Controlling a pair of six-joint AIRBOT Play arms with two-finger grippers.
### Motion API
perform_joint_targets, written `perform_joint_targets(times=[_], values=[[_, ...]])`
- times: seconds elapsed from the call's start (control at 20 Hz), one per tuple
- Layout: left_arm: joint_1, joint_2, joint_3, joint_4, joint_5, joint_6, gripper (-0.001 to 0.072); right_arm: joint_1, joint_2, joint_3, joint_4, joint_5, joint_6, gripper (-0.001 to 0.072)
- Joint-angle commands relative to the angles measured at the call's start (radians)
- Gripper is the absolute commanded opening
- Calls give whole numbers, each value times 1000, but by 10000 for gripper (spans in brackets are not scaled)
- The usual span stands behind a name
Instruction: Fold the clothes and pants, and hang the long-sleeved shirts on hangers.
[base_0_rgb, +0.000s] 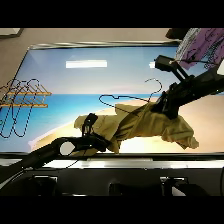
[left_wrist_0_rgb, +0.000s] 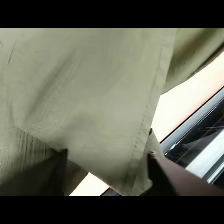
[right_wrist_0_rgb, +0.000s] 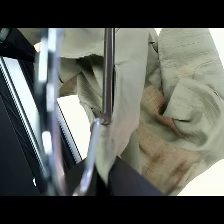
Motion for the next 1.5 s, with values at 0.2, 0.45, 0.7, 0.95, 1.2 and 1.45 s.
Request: perform_joint_targets(times=[0.2, 0.45, 0.7, 0.95, 1.2, 1.45], values=[[16, -31, 50, 16, 14, -16, 16, 0, 6, 1, 13, 7, 59, 24], [175, -32, 217, 16, -87, -14, 15, 0, 46, 1, 45, 14, 93, 24], [298, -32, 301, 16, -129, 22, 15, 0, 51, 0, 46, 25, 133, 24], [321, -32, 309, 16, -125, 22, 15, 0, 51, 0, 51, 83, 183, 23], [321, -32, 309, 16, -66, 22, 15, 0, 51, 0, 58, 89, 230, 23], [321, -34, 312, 17, -33, 23, 15, 0, 48, -2, 111, 97, 222, 22]])
